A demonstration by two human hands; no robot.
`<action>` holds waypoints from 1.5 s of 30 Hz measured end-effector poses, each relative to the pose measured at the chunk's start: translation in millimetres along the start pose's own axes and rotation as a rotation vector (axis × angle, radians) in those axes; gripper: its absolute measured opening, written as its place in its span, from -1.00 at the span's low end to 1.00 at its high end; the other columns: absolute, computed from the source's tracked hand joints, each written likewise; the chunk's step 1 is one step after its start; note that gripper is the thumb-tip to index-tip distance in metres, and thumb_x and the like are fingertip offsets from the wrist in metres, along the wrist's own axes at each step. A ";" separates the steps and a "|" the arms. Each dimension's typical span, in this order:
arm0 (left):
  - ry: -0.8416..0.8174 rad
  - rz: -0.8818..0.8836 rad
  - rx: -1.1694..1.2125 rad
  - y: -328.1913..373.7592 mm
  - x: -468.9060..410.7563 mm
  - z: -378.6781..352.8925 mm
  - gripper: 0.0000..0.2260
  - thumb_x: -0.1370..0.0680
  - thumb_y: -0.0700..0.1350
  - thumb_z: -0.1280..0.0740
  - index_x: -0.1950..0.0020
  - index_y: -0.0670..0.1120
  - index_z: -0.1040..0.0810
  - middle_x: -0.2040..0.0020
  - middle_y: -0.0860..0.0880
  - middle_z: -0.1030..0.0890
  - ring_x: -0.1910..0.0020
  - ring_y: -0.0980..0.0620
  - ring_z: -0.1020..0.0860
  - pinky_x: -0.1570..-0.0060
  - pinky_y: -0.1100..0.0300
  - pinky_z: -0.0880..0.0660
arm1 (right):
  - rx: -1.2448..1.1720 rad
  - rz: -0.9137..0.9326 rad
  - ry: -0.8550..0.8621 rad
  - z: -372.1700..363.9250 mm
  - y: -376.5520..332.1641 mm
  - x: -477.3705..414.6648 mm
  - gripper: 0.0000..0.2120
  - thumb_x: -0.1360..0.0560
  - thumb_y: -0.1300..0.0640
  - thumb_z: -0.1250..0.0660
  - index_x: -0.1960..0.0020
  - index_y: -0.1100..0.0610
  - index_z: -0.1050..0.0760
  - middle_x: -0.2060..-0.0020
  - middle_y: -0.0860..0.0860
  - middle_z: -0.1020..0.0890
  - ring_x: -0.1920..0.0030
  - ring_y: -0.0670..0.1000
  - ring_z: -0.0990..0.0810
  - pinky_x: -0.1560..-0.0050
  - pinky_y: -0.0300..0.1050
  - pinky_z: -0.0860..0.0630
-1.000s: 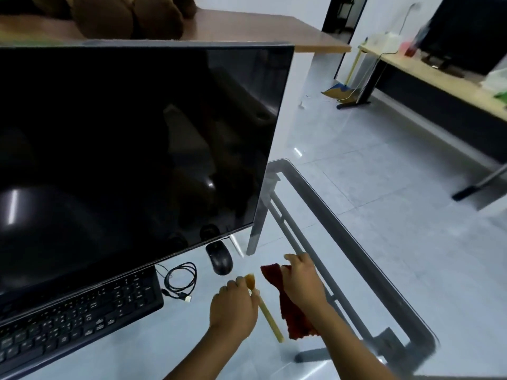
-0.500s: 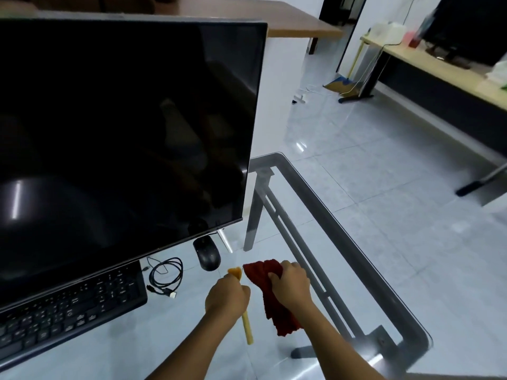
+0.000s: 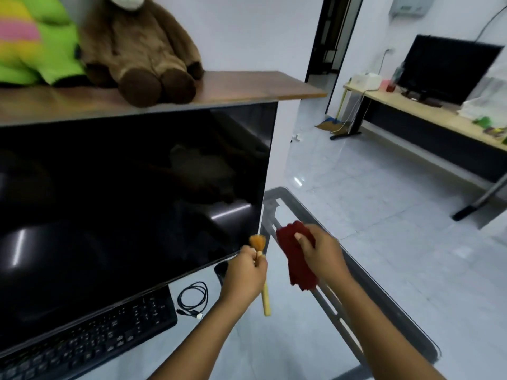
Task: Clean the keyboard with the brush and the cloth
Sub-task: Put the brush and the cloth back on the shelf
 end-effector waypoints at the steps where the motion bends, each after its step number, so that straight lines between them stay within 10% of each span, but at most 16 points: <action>1: 0.003 -0.035 0.012 14.5 0.4 7.8 -0.82 -0.59 0.01 -0.22 0.15 -0.06 -0.40 0.31 0.01 -0.52 0.37 0.08 -0.50 0.40 0.16 -0.44 | -0.004 0.009 0.036 14.6 -10.1 -5.7 -0.89 -0.57 0.05 -0.27 -0.04 0.02 -0.54 0.23 -0.09 -0.61 0.23 -0.09 -0.55 0.28 -0.34 -0.41; 20: 0.364 -0.375 -0.064 287.3 -110.9 196.8 -0.72 -0.57 -0.03 -0.23 0.23 -0.16 -0.56 0.43 -0.10 -0.61 0.43 -0.04 -0.59 0.30 0.17 -0.55 | 0.096 0.463 0.229 172.0 -203.4 -228.2 -0.76 -0.57 -0.02 -0.25 -0.09 0.13 -0.52 0.19 -0.03 -0.53 0.15 -0.01 -0.45 0.19 -0.18 -0.31; 26: 0.254 -0.151 -0.098 277.7 -176.0 244.2 -0.73 -0.61 -0.07 -0.23 0.13 -0.25 -0.55 0.51 -0.08 -0.54 0.68 0.11 -0.42 0.64 0.37 -0.36 | 0.108 0.531 0.148 161.0 -253.7 -292.0 -0.77 -0.56 -0.01 -0.25 -0.01 0.16 -0.53 0.16 0.03 -0.58 0.09 0.05 -0.50 0.16 -0.15 -0.31; 33: 0.255 0.031 -0.231 238.6 -259.7 259.9 -0.65 -0.63 -0.07 -0.15 0.19 -0.26 -0.54 0.59 -0.05 -0.52 0.67 0.08 -0.41 0.57 0.32 -0.38 | -0.006 0.550 0.045 108.1 -285.6 -353.8 -0.76 -0.55 -0.01 -0.26 0.06 0.17 -0.53 0.16 0.04 -0.58 0.10 0.03 -0.51 0.19 -0.16 -0.34; 40: 0.088 0.161 -0.435 230.7 -302.2 240.3 -0.65 -0.68 -0.14 -0.07 0.04 -0.34 -0.53 0.02 -0.25 -0.67 0.52 0.04 -0.45 0.50 0.30 -0.40 | 0.125 0.358 -0.103 40.6 -233.7 -407.0 -0.74 -0.55 -0.01 -0.28 0.05 0.19 -0.54 0.16 0.05 -0.57 0.09 0.06 -0.51 0.14 -0.14 -0.39; 45: 0.066 0.167 -0.428 228.3 -330.7 231.0 -0.76 -0.61 -0.19 -0.24 0.26 -0.18 -0.48 0.38 -0.06 -0.60 0.56 0.08 -0.51 0.52 0.32 -0.47 | 0.332 0.356 -0.066 32.3 -210.3 -418.7 -0.75 -0.53 -0.02 -0.32 -0.04 0.17 -0.53 0.01 0.09 -0.61 -0.03 0.11 -0.55 0.13 -0.11 -0.40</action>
Point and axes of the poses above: each hand's wrist, its own x-axis away from the middle knuckle, its own z-axis out of the back of the hand, y = z × x, the point moved 3 cm from there along -x, towards the middle knuckle
